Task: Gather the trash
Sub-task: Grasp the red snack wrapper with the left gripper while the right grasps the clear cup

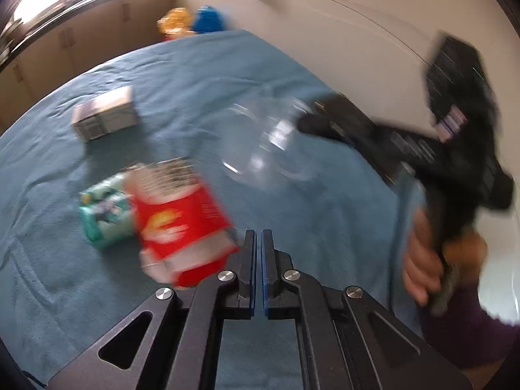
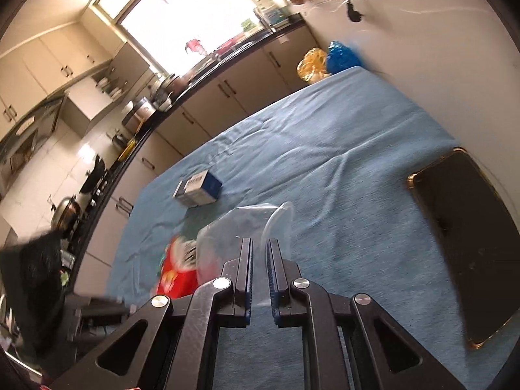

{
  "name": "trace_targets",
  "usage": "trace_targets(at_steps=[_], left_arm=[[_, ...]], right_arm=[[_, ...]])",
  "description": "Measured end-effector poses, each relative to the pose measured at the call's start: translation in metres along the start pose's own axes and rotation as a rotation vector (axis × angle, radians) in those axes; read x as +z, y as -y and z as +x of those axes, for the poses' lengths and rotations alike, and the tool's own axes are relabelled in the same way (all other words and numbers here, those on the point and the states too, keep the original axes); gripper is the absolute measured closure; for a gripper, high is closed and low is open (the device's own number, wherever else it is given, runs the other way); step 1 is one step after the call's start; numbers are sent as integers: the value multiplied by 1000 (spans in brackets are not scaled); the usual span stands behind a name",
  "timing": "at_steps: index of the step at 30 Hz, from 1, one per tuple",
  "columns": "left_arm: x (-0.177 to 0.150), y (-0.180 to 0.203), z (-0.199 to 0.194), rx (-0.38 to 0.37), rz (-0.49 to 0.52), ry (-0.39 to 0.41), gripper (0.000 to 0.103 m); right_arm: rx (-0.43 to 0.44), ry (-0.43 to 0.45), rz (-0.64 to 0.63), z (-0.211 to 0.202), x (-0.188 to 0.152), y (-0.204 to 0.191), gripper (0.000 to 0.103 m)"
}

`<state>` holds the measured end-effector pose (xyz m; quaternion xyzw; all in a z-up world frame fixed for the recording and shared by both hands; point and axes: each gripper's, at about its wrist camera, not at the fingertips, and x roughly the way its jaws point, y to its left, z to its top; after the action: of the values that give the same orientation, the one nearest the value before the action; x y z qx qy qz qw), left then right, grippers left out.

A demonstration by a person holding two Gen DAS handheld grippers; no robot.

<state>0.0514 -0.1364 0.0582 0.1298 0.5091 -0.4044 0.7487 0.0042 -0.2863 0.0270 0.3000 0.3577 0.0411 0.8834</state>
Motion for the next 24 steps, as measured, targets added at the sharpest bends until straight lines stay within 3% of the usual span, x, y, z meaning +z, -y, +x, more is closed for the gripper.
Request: trace_targets(at_steps=[2, 4, 5, 10, 13, 18, 20, 21, 23, 24], left_arm=[[-6, 8, -3, -8, 27, -5, 85], [-12, 14, -9, 39, 40, 29, 35], [-15, 15, -13, 93, 45, 65, 29], [-11, 1, -12, 272, -41, 143, 24], [-6, -9, 3, 342, -75, 151, 20], [1, -13, 32, 357, -123, 134, 20], [1, -14, 31, 362, -140, 142, 20], [0, -15, 31, 355, -159, 144, 22], [-2, -21, 31, 297, -200, 132, 60], [-4, -24, 32, 273, -222, 113, 66]], right_arm=[[-2, 5, 9, -2, 3, 3, 93], [-2, 6, 11, -4, 4, 4, 93], [-3, 5, 10, -4, 4, 2, 93], [-3, -3, 2, -2, 2, -1, 91], [0, -12, 7, 1, 2, 1, 75], [5, 1, 11, 1, 1, 3, 40], [14, 11, 10, 1, 0, 4, 34], [17, 15, 11, 2, 0, 4, 34], [33, 15, 9, 4, 0, 4, 34], [45, 12, 9, 5, -1, 4, 34]])
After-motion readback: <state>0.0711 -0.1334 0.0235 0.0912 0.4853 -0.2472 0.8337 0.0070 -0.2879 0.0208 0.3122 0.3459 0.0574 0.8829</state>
